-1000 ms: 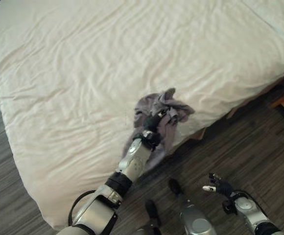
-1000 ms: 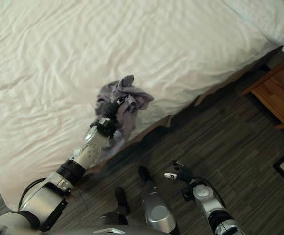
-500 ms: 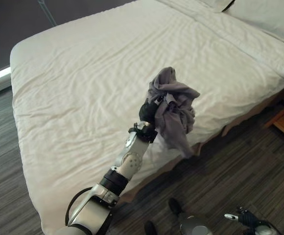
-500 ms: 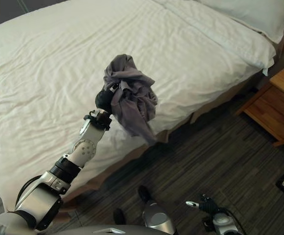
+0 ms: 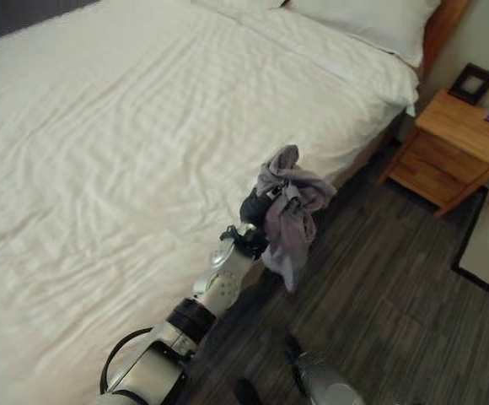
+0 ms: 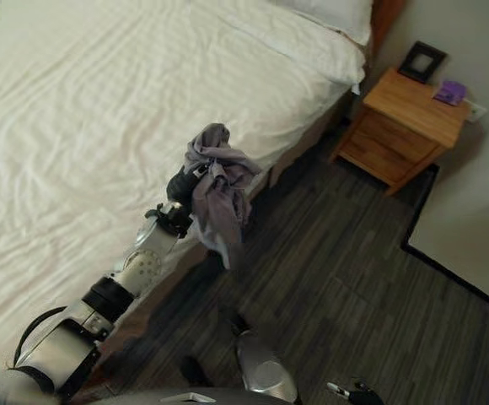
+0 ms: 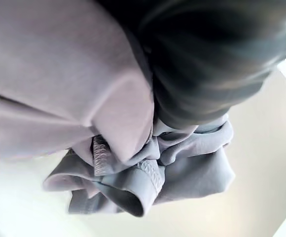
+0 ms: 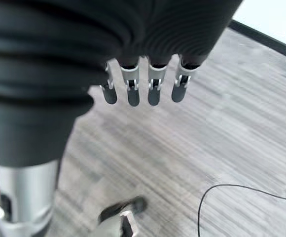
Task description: Pick up bed clothes into laundry basket.
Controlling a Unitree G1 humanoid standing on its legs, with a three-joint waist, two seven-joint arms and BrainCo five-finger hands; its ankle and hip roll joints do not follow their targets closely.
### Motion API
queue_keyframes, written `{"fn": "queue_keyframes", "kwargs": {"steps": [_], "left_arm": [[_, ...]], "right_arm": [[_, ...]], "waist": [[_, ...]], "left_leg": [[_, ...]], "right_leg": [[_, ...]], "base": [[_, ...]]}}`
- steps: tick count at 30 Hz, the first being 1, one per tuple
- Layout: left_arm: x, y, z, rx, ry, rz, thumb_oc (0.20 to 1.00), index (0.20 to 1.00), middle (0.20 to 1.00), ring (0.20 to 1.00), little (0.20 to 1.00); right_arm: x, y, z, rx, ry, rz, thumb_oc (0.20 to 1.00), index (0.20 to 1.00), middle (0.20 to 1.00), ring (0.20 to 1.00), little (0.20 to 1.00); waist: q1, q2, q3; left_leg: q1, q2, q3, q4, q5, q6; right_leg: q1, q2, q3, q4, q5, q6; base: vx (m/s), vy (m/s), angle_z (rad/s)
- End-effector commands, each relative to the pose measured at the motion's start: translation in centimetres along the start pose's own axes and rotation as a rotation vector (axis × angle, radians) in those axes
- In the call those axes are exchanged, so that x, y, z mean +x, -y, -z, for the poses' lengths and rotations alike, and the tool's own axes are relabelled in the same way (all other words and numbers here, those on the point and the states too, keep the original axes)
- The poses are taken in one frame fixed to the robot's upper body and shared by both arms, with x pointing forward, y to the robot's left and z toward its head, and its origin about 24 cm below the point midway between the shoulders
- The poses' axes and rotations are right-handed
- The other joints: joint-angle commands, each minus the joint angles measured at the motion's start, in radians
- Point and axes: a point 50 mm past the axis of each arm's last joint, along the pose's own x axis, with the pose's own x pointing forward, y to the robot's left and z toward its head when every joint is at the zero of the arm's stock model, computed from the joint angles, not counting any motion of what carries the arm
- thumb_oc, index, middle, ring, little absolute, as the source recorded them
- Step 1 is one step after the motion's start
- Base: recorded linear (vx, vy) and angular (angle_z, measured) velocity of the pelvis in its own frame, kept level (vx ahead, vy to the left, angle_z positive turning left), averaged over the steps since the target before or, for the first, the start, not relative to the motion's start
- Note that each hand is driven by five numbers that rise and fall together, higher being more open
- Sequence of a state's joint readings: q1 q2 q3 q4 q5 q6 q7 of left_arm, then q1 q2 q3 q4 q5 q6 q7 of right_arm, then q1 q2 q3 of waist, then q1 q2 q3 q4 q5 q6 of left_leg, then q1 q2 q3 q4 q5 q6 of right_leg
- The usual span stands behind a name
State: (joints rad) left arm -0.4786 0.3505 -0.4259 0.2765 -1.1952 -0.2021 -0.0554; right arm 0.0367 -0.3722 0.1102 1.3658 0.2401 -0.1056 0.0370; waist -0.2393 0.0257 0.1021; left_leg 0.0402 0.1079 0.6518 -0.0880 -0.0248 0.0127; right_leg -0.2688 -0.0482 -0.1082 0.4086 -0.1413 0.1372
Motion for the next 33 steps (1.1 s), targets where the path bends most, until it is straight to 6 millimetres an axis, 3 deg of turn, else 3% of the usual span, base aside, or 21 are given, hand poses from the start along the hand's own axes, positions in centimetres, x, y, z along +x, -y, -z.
{"fn": "queue_keyframes", "kwargs": {"steps": [1,3,4,5,7,8,9,10,13,15,17,20,22,24,25,26,27,28,29,30,33], "left_arm": [[1.3,3.0,-4.1,0.052,0.187,0.180,0.200,0.200,0.200,0.200,0.200],[0.9,2.8,-4.3,0.037,0.207,0.177,0.200,0.200,0.200,0.200,0.200],[0.3,2.5,-5.0,0.015,0.251,0.178,0.200,0.200,0.200,0.200,0.200],[0.3,2.5,-5.0,0.015,0.251,0.178,0.200,0.200,0.200,0.200,0.200],[-0.5,2.3,-4.6,-0.018,0.266,0.172,0.200,0.200,0.200,0.200,0.200],[-1.1,1.9,-5.0,-0.028,0.304,0.162,0.200,0.200,0.200,0.200,0.200],[-1.4,1.6,-4.6,-0.040,0.303,0.140,0.200,0.200,0.200,0.200,0.200],[-1.9,0.9,-4.4,-0.052,0.320,0.107,0.200,0.200,0.200,0.200,0.200],[-2.8,0.3,-5.0,-0.004,0.331,0.094,0.200,0.200,0.200,0.200,0.200],[-3.0,0.2,-5.0,0.008,0.326,0.093,0.200,0.200,0.200,0.200,0.200],[-3.4,-0.3,-5.0,0.056,0.292,0.094,0.200,0.200,0.200,0.200,0.200],[-3.9,-0.5,-5.6,0.092,0.297,0.097,0.200,0.200,0.200,0.200,0.200],[-4.8,-1.2,-6.8,0.143,0.323,0.075,0.200,0.200,0.200,0.200,0.200],[-5.6,-2.2,-7.5,0.186,0.335,0.024,0.200,0.200,0.200,0.200,0.200],[-6.0,-2.6,-7.5,0.195,0.330,0.001,0.200,0.200,0.200,0.200,0.200],[-6.0,-2.6,-7.5,0.196,0.331,0.001,0.200,0.200,0.200,0.200,0.200],[-6.6,-3.4,-7.7,0.212,0.334,-0.050,0.200,0.200,0.200,0.200,0.200],[-6.8,-3.6,-7.9,0.210,0.348,-0.066,0.200,0.200,0.200,0.200,0.200],[-6.8,-3.6,-7.9,0.211,0.348,-0.066,0.200,0.200,0.200,0.200,0.200],[-7.0,-3.8,-8.2,0.214,0.363,-0.090,0.200,0.200,0.200,0.200,0.200],[-7.5,-4.3,-8.4,0.209,0.385,-0.138,0.200,0.200,0.200,0.200,0.200]], "right_arm": [[-0.3,1.6,0.4,-0.018,0.012,0.044,1.000,1.000,1.000,1.000,1.000],[-0.2,0.8,-0.4,-0.012,0.055,0.015,1.000,1.000,1.000,1.000,1.000],[-0.1,0.7,-2.4,-0.002,0.148,-0.003,1.000,1.000,1.000,1.000,1.000],[-0.1,0.7,-2.4,-0.002,0.148,-0.003,1.000,1.000,1.000,1.000,1.000],[-0.1,1.2,-3.5,-0.001,0.185,0.000,1.000,1.000,1.000,1.000,1.000],[-0.1,1.6,-4.5,-0.002,0.212,0.006,1.000,1.000,1.000,1.000,1.000],[-0.1,1.5,-5.3,-0.020,0.233,-0.007,1.000,1.000,1.000,1.000,1.000],[-0.1,1.9,-6.3,-0.060,0.248,0.001,1.000,1.000,1.000,1.000,1.000],[-0.1,2.5,-6.3,-0.078,0.234,0.020,1.000,1.000,1.000,1.000,1.000],[-0.1,2.7,-5.9,-0.056,0.221,0.025,1.000,1.000,1.000,1.000,1.000],[0.0,2.5,-4.3,-0.010,0.173,0.014,1.000,1.000,1.000,1.000,1.000],[-0.1,2.5,-3.8,0.007,0.160,0.012,1.000,1.000,1.000,1.000,1.000],[-0.1,1.9,-1.9,0.089,0.115,0.001,1.000,1.000,1.000,1.000,1.000],[-0.1,1.6,-1.2,0.122,0.087,-0.005,1.000,1.000,1.000,1.000,1.000],[-0.1,1.5,-0.9,0.140,0.077,-0.001,1.000,1.000,1.000,1.000,1.000],[-0.1,1.5,-0.9,0.140,0.077,-0.001,1.000,1.000,1.000,1.000,1.000],[-0.3,1.5,0.1,0.166,0.050,-0.004,1.000,1.000,1.000,1.000,1.000],[-0.4,1.5,0.6,0.170,0.038,-0.002,1.000,1.000,1.000,1.000,1.000],[-0.4,1.5,0.6,0.170,0.038,-0.002,1.000,1.000,1.000,1.000,1.000],[-0.5,1.9,1.1,0.184,0.027,0.011,1.000,1.000,1.000,1.000,1.000],[-0.4,2.5,0.2,0.190,0.055,0.031,1.000,1.000,1.000,1.000,1.000]], "waist": [[-0.028,-0.041,-0.058],[-0.043,-0.091,-0.068],[-0.045,-0.130,-0.060],[-0.040,-0.128,-0.058],[-0.003,-0.133,-0.062],[0.048,-0.126,-0.067],[0.064,-0.124,-0.060],[0.096,-0.126,-0.061],[0.144,-0.121,-0.061],[0.147,-0.110,-0.063],[0.129,-0.088,-0.070],[0.118,-0.082,-0.070],[0.109,-0.079,-0.058],[0.131,-0.083,-0.011],[0.143,-0.065,0.001],[0.139,-0.066,-0.002],[0.155,-0.044,0.009],[0.171,-0.035,0.010],[0.172,-0.036,0.009],[0.187,-0.021,0.008],[0.229,-0.015,-0.010]], "left_leg": [[-0.061,-0.027,-0.161,0.016,0.014,-0.055],[-0.104,0.053,-0.126,0.225,-0.033,-0.077],[-0.133,0.125,-0.194,0.419,0.003,-0.100],[-0.133,0.132,-0.192,0.428,-0.001,-0.103],[-0.174,0.063,-0.417,0.424,0.030,-0.073],[-0.186,-0.034,-0.608,0.402,-0.003,-0.064],[-0.194,-0.063,-0.681,0.411,-0.025,-0.063],[-0.193,-0.088,-0.851,0.370,-0.039,-0.074],[-0.180,-0.126,-1.022,0.303,-0.043,-0.074],[-0.159,-0.123,-1.012,0.291,-0.071,-0.063],[-0.107,-0.097,-0.926,0.178,-0.082,-0.050],[-0.094,-0.108,-0.880,0.141,-0.075,-0.034],[-0.088,-0.133,-0.809,0.097,-0.077,-0.008],[-0.122,-0.159,-0.794,0.120,-0.059,0.006],[-0.131,-0.155,-0.791,0.126,-0.053,0.007],[-0.136,-0.156,-0.794,0.125,-0.049,0.006],[-0.134,-0.132,-0.749,0.103,-0.025,0.011],[-0.138,-0.117,-0.705,0.088,-0.009,0.014],[-0.139,-0.117,-0.704,0.086,-0.008,0.014],[-0.147,-0.101,-0.655,0.077,0.007,0.012],[-0.160,-0.092,-0.556,0.066,0.011,0.011]], "right_leg": [[0.167,-0.053,0.118,-0.331,0.110,0.018],[0.174,-0.003,0.182,-0.347,0.097,-0.018],[0.188,0.074,0.295,-0.334,0.089,-0.072],[0.189,0.079,0.299,-0.332,0.089,-0.073],[0.173,0.103,0.404,-0.320,0.117,-0.077],[0.173,0.118,0.480,-0.308,0.124,-0.067],[0.180,0.123,0.526,-0.305,0.127,-0.061],[0.195,0.146,0.655,-0.322,0.137,-0.042],[0.194,0.161,0.774,-0.355,0.171,-0.015],[0.207,0.156,0.782,-0.381,0.169,-0.014],[0.189,0.139,0.831,-0.403,0.197,0.007],[0.152,0.114,0.853,-0.426,0.227,0.037],[0.080,0.103,0.884,-0.468,0.294,0.082],[-0.016,0.125,0.814,-0.417,0.319,0.089],[-0.030,0.104,0.695,-0.359,0.280,0.049],[-0.035,0.103,0.692,-0.356,0.280,0.049],[0.005,0.069,0.519,-0.246,0.205,-0.002],[0.024,0.048,0.431,-0.192,0.165,-0.016],[0.022,0.048,0.432,-0.192,0.166,-0.016],[0.051,0.015,0.324,-0.135,0.108,-0.028],[0.124,-0.063,0.127,-0.117,0.058,-0.036]], "base": [[0.04,-0.277,-2.17],[0.11,-0.427,-1.10],[0.15,-0.328,-0.80],[0.13,-0.185,-1.53],[0.01,0.053,-2.50],[0.07,0.075,-2.03],[0.16,0.139,-3.25],[0.11,0.111,-3.43],[0.08,0.104,-2.70],[0.09,0.187,-2.23],[0.01,0.323,-0.46],[-0.11,0.297,-0.85],[-0.30,0.360,-0.86],[-0.41,0.199,-1.44],[-0.28,0.051,-1.30],[-0.28,0.220,-0.93],[-0.28,0.228,-0.62],[-0.28,0.231,-0.61],[-0.21,0.164,-1.42],[-0.16,0.124,-2.03],[-0.20,0.122,-1.30]]}}
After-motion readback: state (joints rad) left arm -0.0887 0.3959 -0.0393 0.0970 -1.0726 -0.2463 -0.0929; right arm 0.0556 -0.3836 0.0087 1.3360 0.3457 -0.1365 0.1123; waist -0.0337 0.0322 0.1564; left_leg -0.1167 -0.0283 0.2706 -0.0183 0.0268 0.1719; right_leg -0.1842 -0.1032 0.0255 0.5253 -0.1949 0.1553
